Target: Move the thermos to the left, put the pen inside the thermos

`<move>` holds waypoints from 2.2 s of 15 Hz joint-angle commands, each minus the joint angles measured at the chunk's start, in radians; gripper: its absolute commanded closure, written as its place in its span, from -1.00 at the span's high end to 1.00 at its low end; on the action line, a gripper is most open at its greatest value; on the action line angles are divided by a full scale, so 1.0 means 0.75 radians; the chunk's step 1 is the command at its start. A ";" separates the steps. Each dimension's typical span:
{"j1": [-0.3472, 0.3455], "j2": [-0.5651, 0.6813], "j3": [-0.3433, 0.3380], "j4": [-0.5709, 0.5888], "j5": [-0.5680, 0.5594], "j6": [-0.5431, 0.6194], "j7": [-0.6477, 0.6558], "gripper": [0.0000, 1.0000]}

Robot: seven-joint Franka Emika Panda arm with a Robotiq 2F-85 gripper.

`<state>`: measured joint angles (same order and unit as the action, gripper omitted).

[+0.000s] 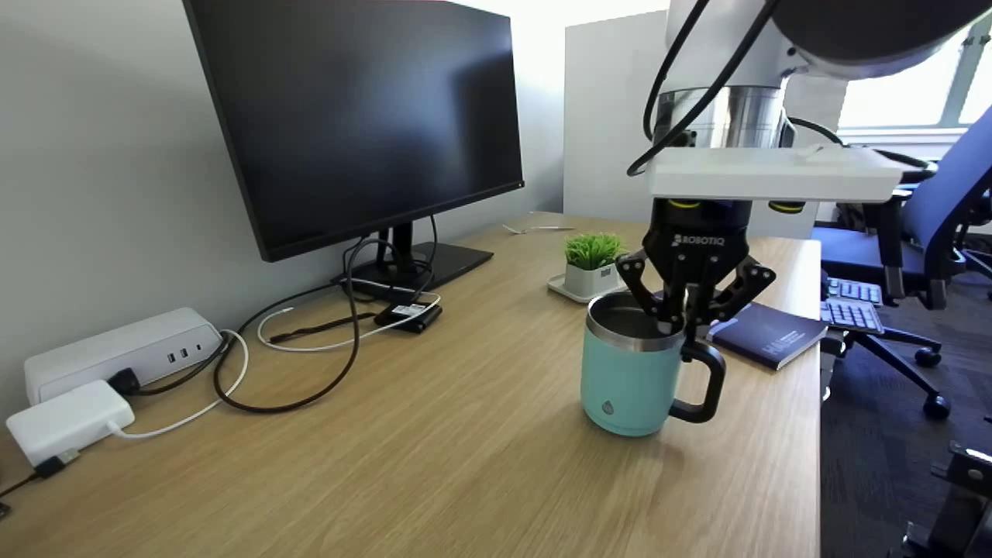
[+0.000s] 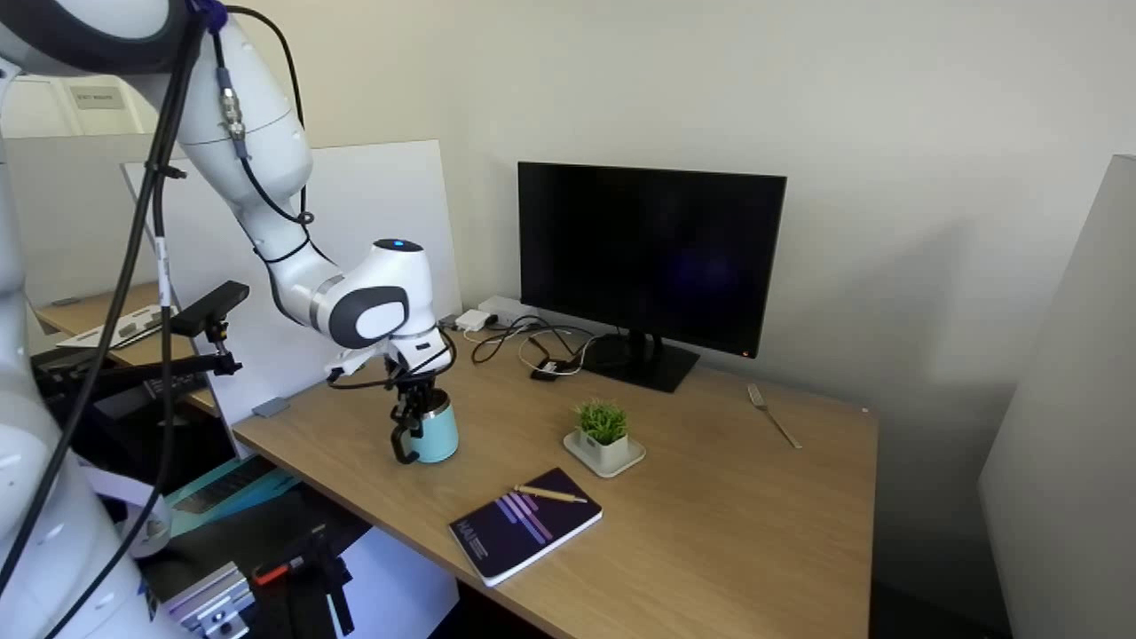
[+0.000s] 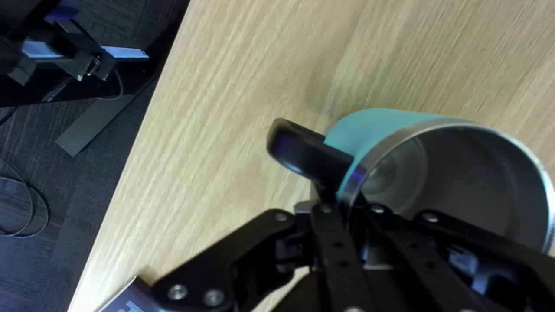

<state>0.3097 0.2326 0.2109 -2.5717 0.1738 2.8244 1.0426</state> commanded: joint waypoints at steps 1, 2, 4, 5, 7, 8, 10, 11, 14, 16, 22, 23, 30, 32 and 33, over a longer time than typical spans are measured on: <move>0.037 0.036 -0.013 -0.013 0.011 0.108 0.027 -0.96; 0.046 0.040 -0.018 -0.014 0.007 0.127 0.032 -0.96; 0.052 0.045 -0.016 -0.013 0.007 0.132 0.026 -0.96; 0.057 0.047 -0.018 -0.012 0.005 0.134 0.027 -0.96; 0.065 0.042 -0.025 -0.012 -0.011 0.116 0.025 -0.28; 0.067 0.042 -0.026 -0.013 -0.012 0.113 0.024 -0.18; 0.074 0.039 -0.032 -0.013 -0.020 0.093 0.023 0.10; 0.077 0.040 -0.037 -0.012 -0.025 0.086 0.024 0.22; 0.098 -0.003 -0.058 -0.021 -0.062 0.042 0.037 0.65; 0.115 -0.056 -0.079 -0.025 -0.109 0.002 0.048 0.93; 0.063 -0.286 -0.013 -0.018 -0.186 -0.276 0.033 1.00; 0.056 -0.327 0.003 -0.021 -0.188 -0.325 0.018 1.00; 0.017 -0.579 0.030 -0.129 -0.202 -0.475 -0.413 1.00; -0.012 -0.639 0.005 -0.177 -0.178 -0.481 -0.616 1.00; -0.035 -0.663 -0.006 -0.193 -0.179 -0.491 -0.691 1.00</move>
<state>0.3234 -0.1978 0.2125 -2.6722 0.0282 2.4741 0.6876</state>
